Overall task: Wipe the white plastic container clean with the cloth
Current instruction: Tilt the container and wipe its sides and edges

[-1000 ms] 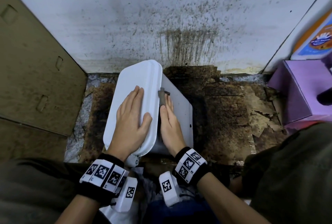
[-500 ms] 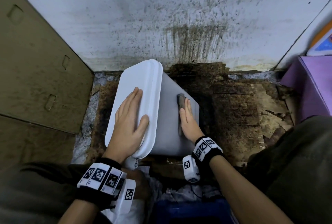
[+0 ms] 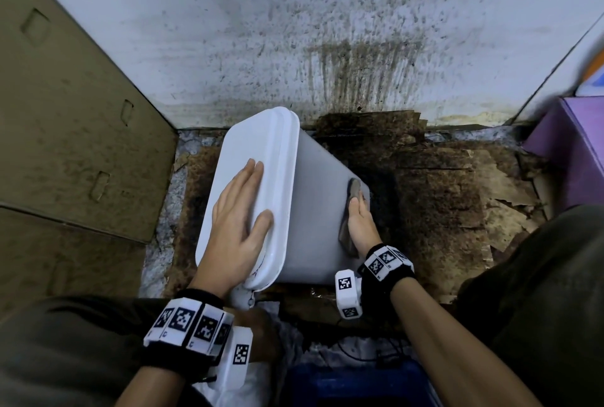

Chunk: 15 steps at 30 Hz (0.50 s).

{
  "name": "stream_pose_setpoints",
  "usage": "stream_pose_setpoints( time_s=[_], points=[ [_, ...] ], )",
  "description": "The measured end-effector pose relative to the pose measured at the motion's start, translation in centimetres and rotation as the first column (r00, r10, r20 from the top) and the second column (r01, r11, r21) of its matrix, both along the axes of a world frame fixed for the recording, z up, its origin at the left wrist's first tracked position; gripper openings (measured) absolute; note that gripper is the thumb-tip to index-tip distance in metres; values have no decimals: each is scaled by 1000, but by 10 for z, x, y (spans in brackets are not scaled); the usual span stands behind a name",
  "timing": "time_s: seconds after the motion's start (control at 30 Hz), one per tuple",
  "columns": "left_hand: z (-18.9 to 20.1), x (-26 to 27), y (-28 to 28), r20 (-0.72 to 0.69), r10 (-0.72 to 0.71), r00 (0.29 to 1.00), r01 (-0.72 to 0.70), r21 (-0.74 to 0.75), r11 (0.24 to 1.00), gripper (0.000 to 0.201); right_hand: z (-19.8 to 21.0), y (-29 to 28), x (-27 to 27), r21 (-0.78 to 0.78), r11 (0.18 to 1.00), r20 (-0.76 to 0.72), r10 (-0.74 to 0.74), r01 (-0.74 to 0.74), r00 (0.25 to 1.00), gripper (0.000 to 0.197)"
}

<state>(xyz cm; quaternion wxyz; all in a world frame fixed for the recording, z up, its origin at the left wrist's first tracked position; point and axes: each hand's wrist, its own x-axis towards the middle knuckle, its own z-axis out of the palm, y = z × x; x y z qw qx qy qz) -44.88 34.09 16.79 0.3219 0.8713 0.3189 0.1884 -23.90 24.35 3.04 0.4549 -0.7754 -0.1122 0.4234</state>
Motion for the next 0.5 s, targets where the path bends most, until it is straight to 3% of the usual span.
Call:
stream_pose_setpoints(
  time_s=[0.17, 0.3, 0.5],
  points=[
    [0, 4, -2, 5, -6, 1000, 6, 13, 1000, 66, 48, 23, -13, 167, 981, 82, 82, -95, 993, 54],
    [1, 6, -5, -9, -9, 1000, 9, 12, 1000, 66, 92, 44, -20, 338, 919, 142, 161, -201, 977, 53],
    [1, 4, -2, 2, -1, 1000, 1, 10, 1000, 65, 89, 52, -16, 303, 857, 308, 326, -417, 894, 57]
  ],
)
